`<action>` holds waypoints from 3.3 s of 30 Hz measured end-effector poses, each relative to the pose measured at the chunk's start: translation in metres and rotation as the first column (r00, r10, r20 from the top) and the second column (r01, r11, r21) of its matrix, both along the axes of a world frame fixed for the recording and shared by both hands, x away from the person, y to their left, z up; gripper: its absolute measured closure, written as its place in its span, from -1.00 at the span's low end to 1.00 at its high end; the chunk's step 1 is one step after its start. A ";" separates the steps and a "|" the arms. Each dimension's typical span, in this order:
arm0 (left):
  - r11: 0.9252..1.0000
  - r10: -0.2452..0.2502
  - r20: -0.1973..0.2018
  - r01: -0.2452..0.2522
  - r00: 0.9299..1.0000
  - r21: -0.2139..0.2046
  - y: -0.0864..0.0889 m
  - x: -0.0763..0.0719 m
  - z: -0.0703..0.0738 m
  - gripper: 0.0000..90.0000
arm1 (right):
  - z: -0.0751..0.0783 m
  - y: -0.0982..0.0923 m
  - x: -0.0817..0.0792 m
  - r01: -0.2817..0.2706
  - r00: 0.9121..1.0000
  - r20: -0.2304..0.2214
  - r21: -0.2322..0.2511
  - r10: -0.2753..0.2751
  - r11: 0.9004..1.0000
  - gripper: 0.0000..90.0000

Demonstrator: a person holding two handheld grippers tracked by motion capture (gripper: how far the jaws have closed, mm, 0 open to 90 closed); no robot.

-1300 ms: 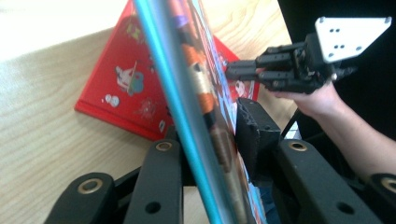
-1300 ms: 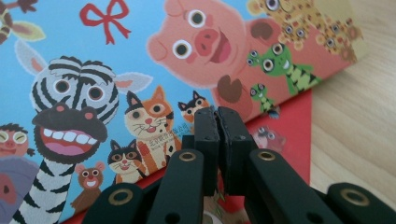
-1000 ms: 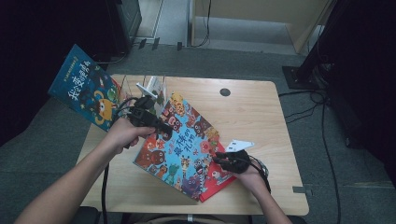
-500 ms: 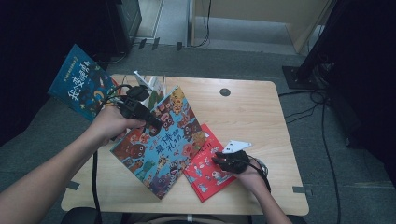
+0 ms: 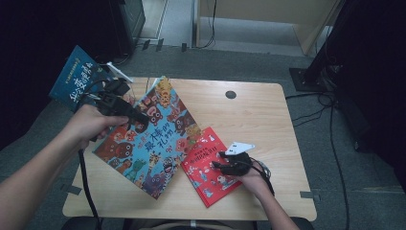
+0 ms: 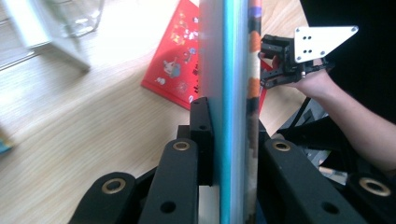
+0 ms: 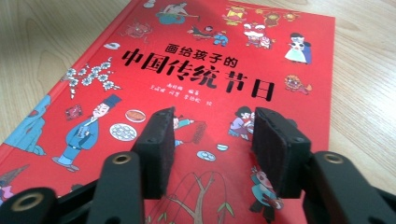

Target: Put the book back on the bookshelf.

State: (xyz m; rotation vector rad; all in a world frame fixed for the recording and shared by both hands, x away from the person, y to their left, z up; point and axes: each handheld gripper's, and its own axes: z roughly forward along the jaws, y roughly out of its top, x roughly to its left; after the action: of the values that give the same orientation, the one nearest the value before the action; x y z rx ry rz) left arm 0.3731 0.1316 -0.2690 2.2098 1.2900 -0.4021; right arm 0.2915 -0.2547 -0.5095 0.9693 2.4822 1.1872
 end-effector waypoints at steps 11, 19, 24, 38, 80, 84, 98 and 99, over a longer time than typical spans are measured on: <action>0.993 0.119 -0.002 -0.119 0.993 0.004 0.055 -0.005 0.030 0.81 | 0.001 0.002 0.011 -0.027 0.999 -0.017 0.009 0.027 1.000 0.07; 0.969 0.248 0.025 -0.247 0.969 -0.017 0.105 -0.010 0.055 0.81 | 0.000 0.002 0.014 -0.041 0.999 -0.017 0.021 0.042 0.999 0.09; 0.945 0.328 0.032 -0.327 0.944 -0.023 0.142 -0.010 0.067 0.81 | 0.001 0.002 0.016 -0.056 0.998 -0.013 0.003 0.056 0.998 0.11; 0.892 0.452 0.057 -0.452 0.890 -0.008 0.190 -0.009 0.088 0.81 | 0.000 0.003 0.016 -0.059 0.998 -0.004 0.000 0.059 0.998 0.11; 0.826 0.541 0.083 -0.547 0.837 0.137 0.148 0.100 0.021 0.81 | 0.000 0.005 0.016 -0.076 0.997 0.012 -0.012 0.077 0.997 0.11; 0.827 0.536 0.086 -0.543 0.840 0.144 0.147 0.101 0.013 0.81 | 0.000 0.005 0.016 -0.077 0.997 0.013 -0.012 0.077 0.997 0.11; 0.842 0.507 0.106 -0.518 0.855 0.147 0.135 0.105 -0.002 0.65 | 0.000 0.005 0.016 -0.072 0.997 0.015 -0.006 0.072 0.997 0.11; 0.842 0.507 0.106 -0.518 0.855 0.147 0.135 0.105 -0.002 0.62 | 0.000 0.005 0.016 -0.072 0.997 0.015 -0.006 0.072 0.997 0.11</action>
State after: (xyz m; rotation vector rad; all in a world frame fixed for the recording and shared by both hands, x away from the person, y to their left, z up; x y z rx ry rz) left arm 0.4778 0.2667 -0.2708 1.8754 1.8643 -0.0101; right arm 0.3071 -0.2497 -0.5100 0.8736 2.5267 1.2037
